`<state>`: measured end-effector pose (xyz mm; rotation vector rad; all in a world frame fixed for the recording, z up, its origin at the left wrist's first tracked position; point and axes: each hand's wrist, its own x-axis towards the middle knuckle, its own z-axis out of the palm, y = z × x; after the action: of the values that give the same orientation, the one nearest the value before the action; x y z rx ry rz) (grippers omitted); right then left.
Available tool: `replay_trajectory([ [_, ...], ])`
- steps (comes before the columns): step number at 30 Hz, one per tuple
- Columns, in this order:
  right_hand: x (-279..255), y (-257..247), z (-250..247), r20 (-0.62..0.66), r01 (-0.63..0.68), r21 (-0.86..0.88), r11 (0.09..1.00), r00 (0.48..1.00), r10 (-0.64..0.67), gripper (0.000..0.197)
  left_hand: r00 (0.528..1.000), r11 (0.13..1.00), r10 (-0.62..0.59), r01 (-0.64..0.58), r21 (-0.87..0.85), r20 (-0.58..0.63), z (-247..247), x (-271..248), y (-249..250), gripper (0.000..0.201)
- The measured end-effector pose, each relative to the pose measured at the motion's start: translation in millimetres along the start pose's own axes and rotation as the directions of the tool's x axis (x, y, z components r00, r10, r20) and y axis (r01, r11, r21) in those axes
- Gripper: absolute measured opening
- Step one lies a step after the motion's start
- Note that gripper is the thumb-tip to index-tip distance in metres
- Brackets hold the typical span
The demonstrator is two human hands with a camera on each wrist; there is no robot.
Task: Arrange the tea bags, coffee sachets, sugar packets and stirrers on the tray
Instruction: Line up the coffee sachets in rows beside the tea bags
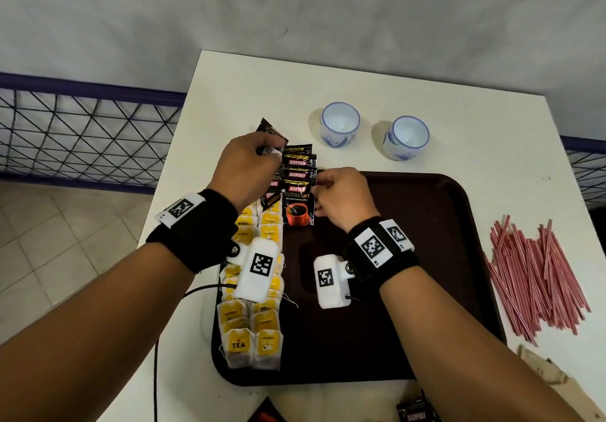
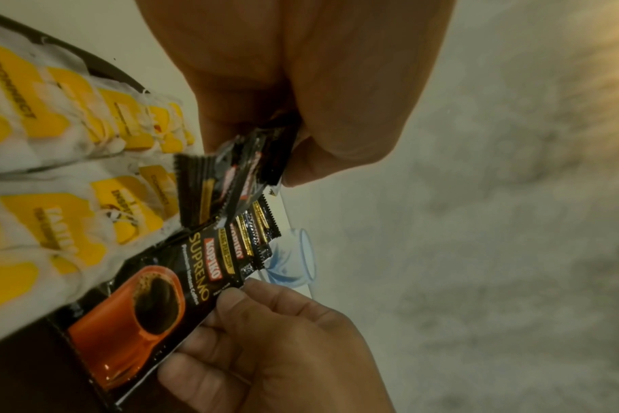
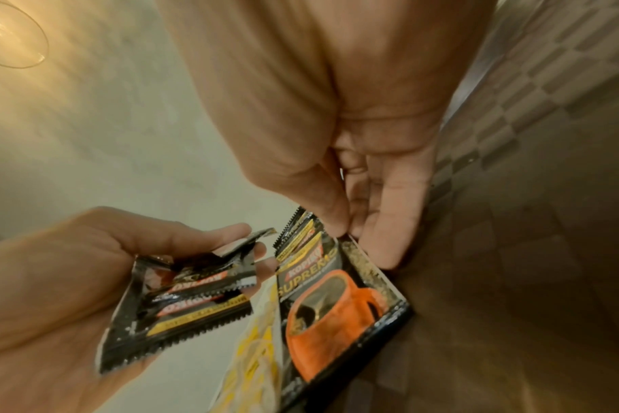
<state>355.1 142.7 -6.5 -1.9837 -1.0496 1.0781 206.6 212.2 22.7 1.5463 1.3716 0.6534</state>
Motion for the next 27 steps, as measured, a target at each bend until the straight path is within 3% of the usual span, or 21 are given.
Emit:
replay_trajectory([
  [5,-0.7,2.1,-1.4,-0.021,-0.014,0.001,1.0,1.0,0.014,0.022,1.0,1.0,0.001,-0.001,-0.008,-0.014,-3.4,-4.9,-1.4,0.025],
  [7,-0.7,2.9,-5.2,-0.052,0.013,-0.017,1.0,0.999,-0.014,0.005,1.0,0.996,-0.007,0.006,-0.088,-0.003,-7.7,-12.2,-1.1,0.023],
  [10,-3.9,-2.1,-16.7,-0.117,0.075,-0.019,0.997,0.99,-0.077,0.009,0.998,0.963,0.026,-0.011,-0.27,0.054,-11.8,-32.0,2.4,0.031],
  [12,-8.3,-9.5,-24.7,-0.126,0.089,0.059,0.994,0.989,-0.081,0.016,0.992,0.91,0.015,0.04,-0.413,0.129,-9.6,-47.4,5.2,0.042],
  [14,-15.1,-17.9,-28.6,-0.053,0.031,0.226,0.974,0.998,-0.019,0.014,0.985,0.87,0.001,0.084,-0.486,0.172,-3.2,-58.9,4.4,0.05],
  [17,-23.0,-23.9,-30.0,0.087,-0.05,0.431,0.901,0.996,0.014,0.015,0.99,0.916,0.015,0.043,-0.399,0.14,5.4,-66.7,-2.0,0.049],
  [19,-24.9,-23.7,-32.9,0.102,-0.088,0.51,0.856,0.994,0.042,0.02,0.997,0.934,0.004,0.026,-0.356,0.082,8.3,-68.8,-4.0,0.039],
  [21,-26.9,-25.0,-36.7,0.08,-0.126,0.529,0.839,0.992,0.099,0.013,0.998,0.974,0.048,-0.054,-0.218,-0.033,10.0,-68.9,-7.9,0.03],
  [22,-28.0,-25.1,-37.8,0.087,-0.143,0.537,0.832,0.99,0.115,0.007,0.989,0.987,0.119,-0.127,-0.098,-0.087,10.9,-68.7,-10.6,0.027],
  [24,-31.5,-26.2,-36.9,0.142,-0.182,0.552,0.814,0.982,0.123,0.027,0.942,0.946,0.314,-0.3,0.123,-0.121,12.3,-71.0,-12.7,0.028],
  [27,-34.0,-30.1,-34.2,0.184,-0.195,0.569,0.799,0.977,0.107,0.035,0.865,0.833,0.501,-0.487,0.261,0.014,19.8,-74.4,-18.7,0.035],
])
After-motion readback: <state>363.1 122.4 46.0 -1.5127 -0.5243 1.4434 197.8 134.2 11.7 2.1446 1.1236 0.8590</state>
